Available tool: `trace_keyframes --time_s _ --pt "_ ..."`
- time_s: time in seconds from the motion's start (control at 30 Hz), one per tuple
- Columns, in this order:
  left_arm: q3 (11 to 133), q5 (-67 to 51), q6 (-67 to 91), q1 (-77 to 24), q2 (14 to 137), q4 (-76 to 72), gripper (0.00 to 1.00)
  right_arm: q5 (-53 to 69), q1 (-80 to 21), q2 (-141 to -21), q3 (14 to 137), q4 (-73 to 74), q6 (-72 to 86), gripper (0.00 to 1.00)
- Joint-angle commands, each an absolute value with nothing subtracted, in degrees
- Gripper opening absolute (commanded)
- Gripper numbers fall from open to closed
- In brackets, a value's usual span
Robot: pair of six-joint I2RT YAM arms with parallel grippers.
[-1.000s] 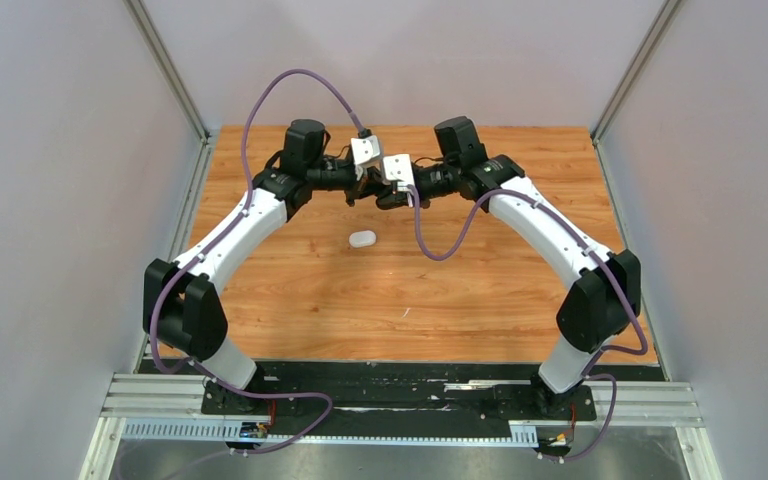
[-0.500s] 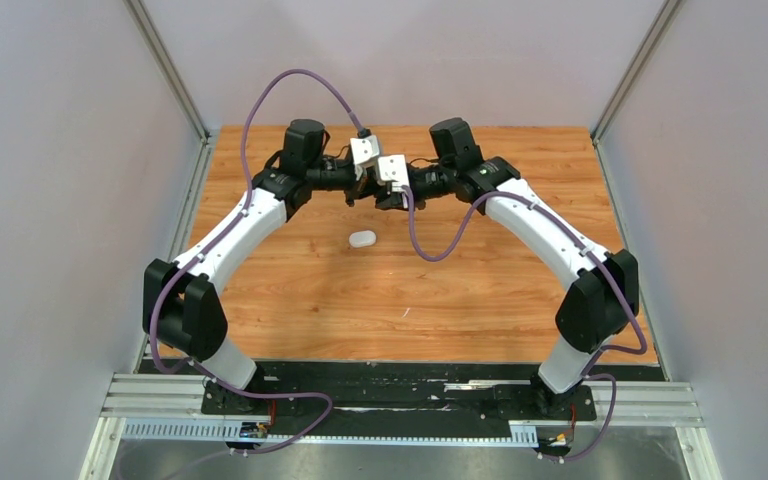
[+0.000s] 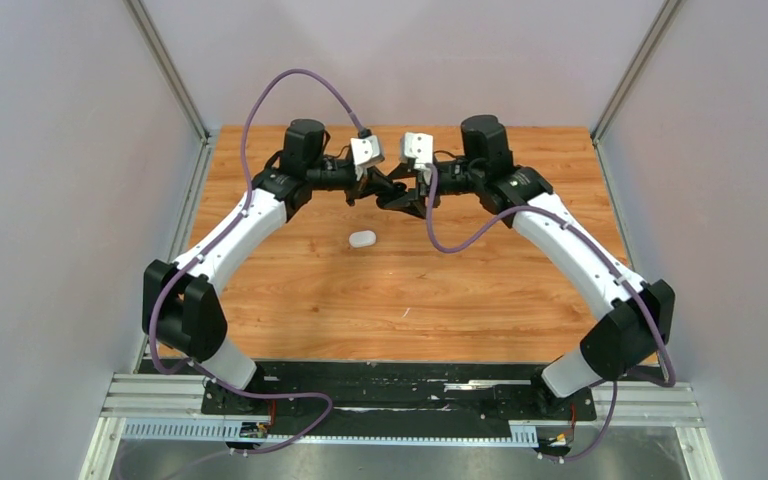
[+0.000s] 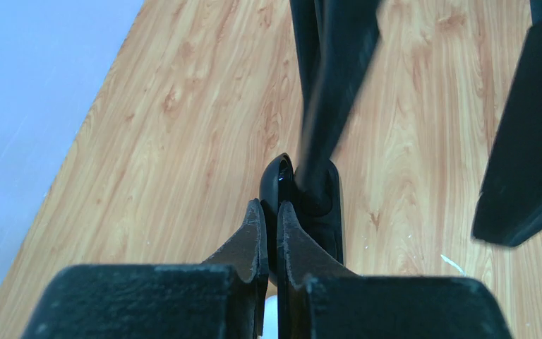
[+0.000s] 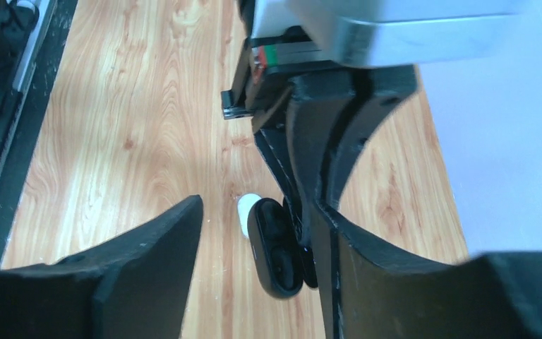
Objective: Insert the wireless bluetooth earbuds into the charging case
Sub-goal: Insert the left earbud into the left side groove of the charging case, then adjust the left earbud in the left side groove of the charging case.
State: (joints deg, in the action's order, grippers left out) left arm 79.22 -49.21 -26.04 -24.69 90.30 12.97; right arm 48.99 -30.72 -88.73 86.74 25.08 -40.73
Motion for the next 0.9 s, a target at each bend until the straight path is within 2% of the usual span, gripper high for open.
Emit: trace_keyframes --time_s 0.0,0.03,0.07,0.1,0.27,0.43,0.87 --pt "79.25 -49.86 -26.78 -25.05 86.84 11.25 0.0 46.71 -27.73 -80.8 83.01 18.95 -28.03 0.66" --pt "79.14 -49.85 -26.8 -25.05 86.73 11.16 0.0 46.15 -26.71 -79.2 81.36 17.88 -25.48 0.72" --pt "79.12 -49.88 -26.8 -25.0 86.74 11.05 0.0 45.4 -25.59 -77.72 79.58 16.53 -22.67 0.94" --pt "79.13 -49.9 -26.81 -25.04 86.75 11.06 0.0 44.82 -24.71 -76.45 77.69 15.18 -20.14 0.99" --pt "79.12 -49.47 -26.5 -25.05 86.96 9.94 0.0 42.92 -23.11 -77.31 73.32 13.16 -12.43 1.0" --pt "78.97 -49.04 -26.28 -25.18 86.76 9.16 0.0 49.3 -22.63 -83.81 75.84 9.73 -6.95 1.0" --pt "78.74 -46.24 -32.4 -26.27 85.04 11.4 0.0 53.67 -23.03 -94.16 82.55 4.8 3.89 1.0"
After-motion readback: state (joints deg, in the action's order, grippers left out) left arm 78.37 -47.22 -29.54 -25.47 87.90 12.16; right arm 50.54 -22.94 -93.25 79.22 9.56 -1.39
